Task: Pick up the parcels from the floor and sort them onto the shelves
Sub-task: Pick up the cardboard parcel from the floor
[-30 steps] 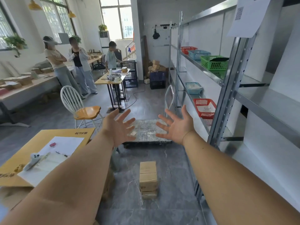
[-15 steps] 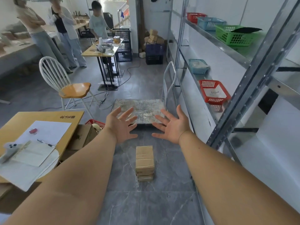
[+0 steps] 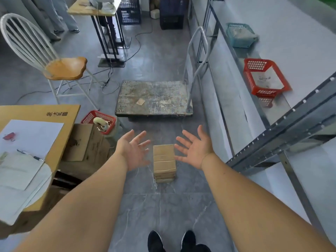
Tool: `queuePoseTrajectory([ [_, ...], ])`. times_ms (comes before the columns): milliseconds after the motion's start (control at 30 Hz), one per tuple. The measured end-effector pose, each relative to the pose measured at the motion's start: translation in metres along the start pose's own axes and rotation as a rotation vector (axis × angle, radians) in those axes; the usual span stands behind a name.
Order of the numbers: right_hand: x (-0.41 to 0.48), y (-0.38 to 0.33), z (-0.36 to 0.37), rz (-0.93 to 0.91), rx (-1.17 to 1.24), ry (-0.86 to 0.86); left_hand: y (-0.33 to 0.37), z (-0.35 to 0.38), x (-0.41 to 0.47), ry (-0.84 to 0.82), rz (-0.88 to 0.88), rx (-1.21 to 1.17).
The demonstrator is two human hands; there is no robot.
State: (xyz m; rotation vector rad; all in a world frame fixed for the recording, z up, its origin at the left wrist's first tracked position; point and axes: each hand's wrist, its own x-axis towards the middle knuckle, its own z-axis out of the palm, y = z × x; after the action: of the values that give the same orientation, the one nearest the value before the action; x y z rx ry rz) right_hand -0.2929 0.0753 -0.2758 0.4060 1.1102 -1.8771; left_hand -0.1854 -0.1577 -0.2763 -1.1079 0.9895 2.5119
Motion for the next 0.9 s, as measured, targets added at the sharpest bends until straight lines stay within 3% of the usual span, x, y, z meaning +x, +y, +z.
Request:
queuePoseTrajectory([
  [400,0.098,-0.014,-0.056,0.163,-0.079,0.064,-0.018,0.014,0.085,0.172,-0.07,-0.027],
  [900,0.189,0.011,-0.105,0.166,-0.045,0.286,-0.037,-0.03,0.205,0.25,-0.204,-0.016],
])
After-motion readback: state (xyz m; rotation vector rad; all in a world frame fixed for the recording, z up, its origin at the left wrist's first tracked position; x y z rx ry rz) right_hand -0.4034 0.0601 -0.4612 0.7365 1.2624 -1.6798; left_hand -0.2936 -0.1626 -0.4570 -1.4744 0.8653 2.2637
